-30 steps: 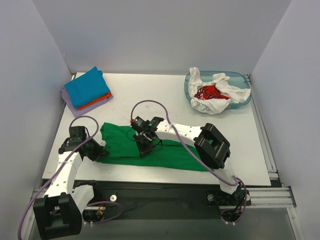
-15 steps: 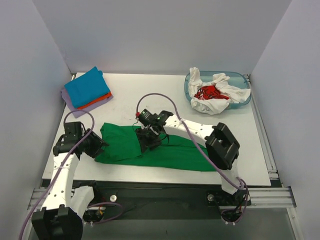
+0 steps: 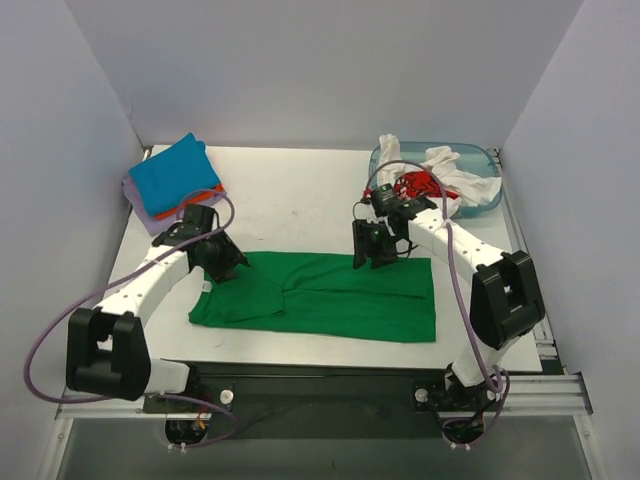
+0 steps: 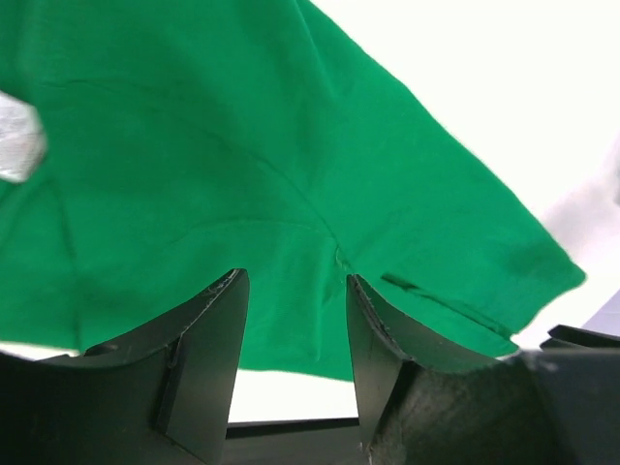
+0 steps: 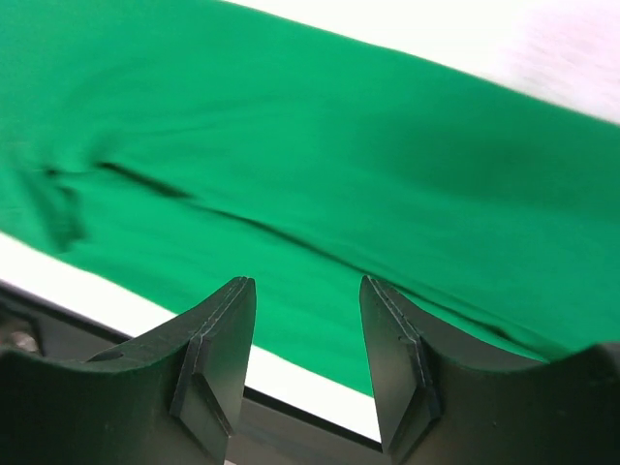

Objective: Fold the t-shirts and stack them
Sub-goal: Rotate the tshirt 90 degrees

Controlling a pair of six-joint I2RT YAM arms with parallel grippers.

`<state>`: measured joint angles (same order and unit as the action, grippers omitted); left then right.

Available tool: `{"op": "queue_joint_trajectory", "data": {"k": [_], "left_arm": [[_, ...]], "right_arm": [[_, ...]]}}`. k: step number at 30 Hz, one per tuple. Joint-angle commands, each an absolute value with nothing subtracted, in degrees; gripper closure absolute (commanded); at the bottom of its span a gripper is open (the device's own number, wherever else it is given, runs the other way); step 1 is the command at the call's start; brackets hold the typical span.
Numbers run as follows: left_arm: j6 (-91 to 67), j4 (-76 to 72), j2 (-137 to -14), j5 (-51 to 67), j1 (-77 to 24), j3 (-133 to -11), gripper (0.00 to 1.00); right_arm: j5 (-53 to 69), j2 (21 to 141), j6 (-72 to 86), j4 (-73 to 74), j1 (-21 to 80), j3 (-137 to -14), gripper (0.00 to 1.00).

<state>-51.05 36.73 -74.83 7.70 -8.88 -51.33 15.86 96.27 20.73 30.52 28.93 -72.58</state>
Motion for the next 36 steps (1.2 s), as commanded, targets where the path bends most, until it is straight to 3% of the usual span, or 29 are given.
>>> {"op": "queue_joint_trajectory", "data": {"k": [1, 7, 20, 27, 36], "left_arm": [[-54.5, 33.1, -80.0, 4.4, -12.7, -55.3, 0.44], [-53.9, 29.3, -87.1, 6.5, -13.3, -53.8, 0.39], [-46.0, 28.3, -104.1, 8.9, -13.4, -59.3, 0.37], [-41.4, 31.0, -112.6, 8.2, -13.3, -69.8, 0.37], [-33.8, 39.8, -126.8, 1.9, -13.7, -93.7, 0.37]], "right_arm": [[18.2, 96.1, 16.4, 32.3, 24.9, -70.2, 0.53], [20.1, 99.3, 16.1, 31.2, 19.3, -68.2, 0.53], [20.0, 106.1, 19.2, 28.3, 18.0, -64.5, 0.55], [18.9, 105.6, 22.1, 28.0, 18.1, -61.2, 0.55], [16.2, 99.2, 28.7, 28.2, 21.1, -54.3, 0.55]]}}
